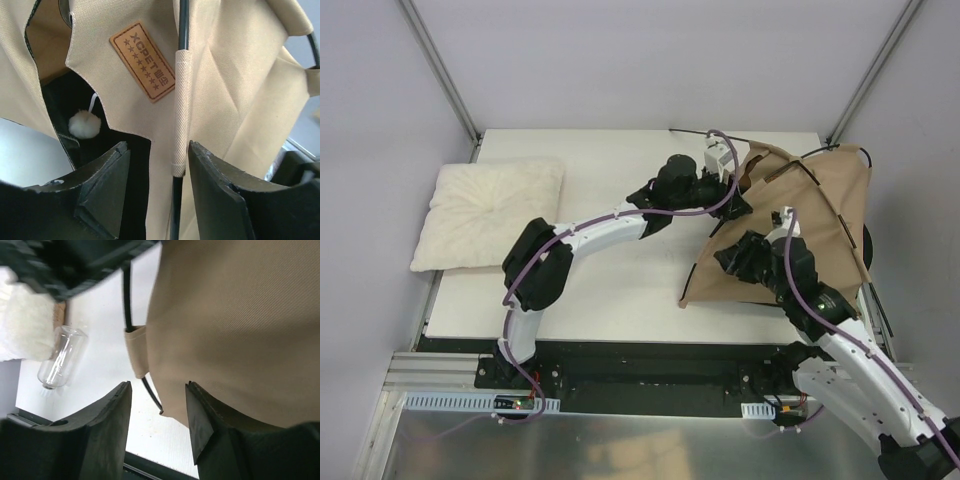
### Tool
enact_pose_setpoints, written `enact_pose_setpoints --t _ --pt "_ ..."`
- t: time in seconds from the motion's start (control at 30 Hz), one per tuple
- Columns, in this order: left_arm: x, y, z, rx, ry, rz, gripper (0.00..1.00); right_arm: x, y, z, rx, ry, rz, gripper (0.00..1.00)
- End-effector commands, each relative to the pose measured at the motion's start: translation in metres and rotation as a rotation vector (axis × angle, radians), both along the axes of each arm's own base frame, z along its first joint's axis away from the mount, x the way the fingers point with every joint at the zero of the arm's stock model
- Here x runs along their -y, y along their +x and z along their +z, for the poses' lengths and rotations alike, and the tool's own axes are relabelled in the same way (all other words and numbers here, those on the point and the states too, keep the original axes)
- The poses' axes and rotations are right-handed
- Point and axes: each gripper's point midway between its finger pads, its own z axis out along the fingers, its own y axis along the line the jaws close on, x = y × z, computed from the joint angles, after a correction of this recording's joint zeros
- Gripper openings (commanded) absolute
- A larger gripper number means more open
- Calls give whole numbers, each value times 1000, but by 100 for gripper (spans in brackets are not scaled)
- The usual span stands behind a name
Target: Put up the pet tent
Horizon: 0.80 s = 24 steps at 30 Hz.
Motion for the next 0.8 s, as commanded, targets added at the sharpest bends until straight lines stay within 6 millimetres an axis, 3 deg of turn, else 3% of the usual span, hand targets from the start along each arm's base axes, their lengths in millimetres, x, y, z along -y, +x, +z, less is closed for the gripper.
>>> enact_pose_setpoints --t 0.0,0.1,0.2,0.37,0.53,0.63,0.77 --pt "10 13 27 121 -21 42 46 22 -13 41 39 -36 -47 53" --pt "12 14 35 156 -21 37 17 39 -20 64 53 -53 -107 54" --pt "8 14 44 200 -19 33 0 62 -28 94 89 -68 -190 55" --pt "-1 15 77 271 -30 69 0 89 -40 159 187 -48 -284 57" --pt "-11 17 118 327 -74 111 0 102 -51 214 273 4 -315 59" --pt "-17 15 144 373 -105 131 0 104 -57 236 310 50 -322 59" --pt "-34 15 162 466 -90 160 0 108 -62 254 340 101 -338 60"
